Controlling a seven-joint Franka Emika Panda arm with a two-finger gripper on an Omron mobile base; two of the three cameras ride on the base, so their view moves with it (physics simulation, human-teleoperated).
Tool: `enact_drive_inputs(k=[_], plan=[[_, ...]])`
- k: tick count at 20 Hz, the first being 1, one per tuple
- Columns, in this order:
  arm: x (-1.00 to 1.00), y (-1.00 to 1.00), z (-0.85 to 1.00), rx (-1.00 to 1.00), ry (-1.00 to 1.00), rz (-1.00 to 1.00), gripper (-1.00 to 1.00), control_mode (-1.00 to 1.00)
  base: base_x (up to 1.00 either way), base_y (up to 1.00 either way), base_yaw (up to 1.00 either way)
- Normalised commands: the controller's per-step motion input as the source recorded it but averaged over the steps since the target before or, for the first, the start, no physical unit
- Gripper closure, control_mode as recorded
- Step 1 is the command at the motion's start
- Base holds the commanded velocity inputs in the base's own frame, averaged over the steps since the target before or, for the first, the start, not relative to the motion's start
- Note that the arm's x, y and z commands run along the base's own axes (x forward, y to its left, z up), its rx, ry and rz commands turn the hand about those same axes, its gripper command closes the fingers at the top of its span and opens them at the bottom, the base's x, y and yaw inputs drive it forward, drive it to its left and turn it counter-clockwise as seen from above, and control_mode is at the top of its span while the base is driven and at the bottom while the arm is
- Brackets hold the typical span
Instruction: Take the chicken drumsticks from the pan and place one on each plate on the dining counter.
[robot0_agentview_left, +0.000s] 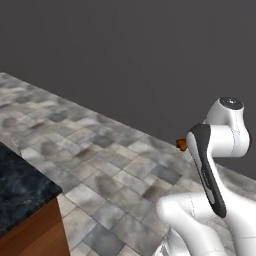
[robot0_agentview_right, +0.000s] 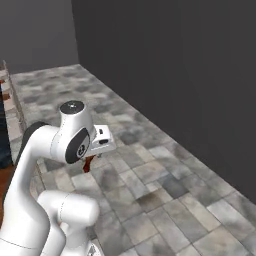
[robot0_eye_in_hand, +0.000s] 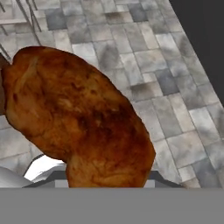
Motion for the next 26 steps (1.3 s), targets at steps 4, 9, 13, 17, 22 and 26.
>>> enact_drive_inputs(k=[4, 9, 13, 17, 22, 26], plan=[[0.00, 0.00, 0.00, 0.00, 0.00, 0.00, 1.00, 1.00, 1.00, -0.21, 0.43], [0.00, 0.00, 0.00, 0.00, 0.00, 0.00, 1.00, 1.00, 1.00, -0.26, 0.43], [0.00, 0.00, 0.00, 0.00, 0.00, 0.00, 1.00, 1.00, 1.00, -0.29, 0.41], [0.00, 0.00, 0.00, 0.00, 0.00, 0.00, 1.00, 1.00, 1.00, -0.28, 0.33], [0.00, 0.00, 0.00, 0.00, 0.00, 0.00, 1.00, 1.00, 1.00, -0.34, 0.24], [0.00, 0.00, 0.00, 0.00, 0.00, 0.00, 1.00, 1.00, 1.00, -0.22, 0.22]])
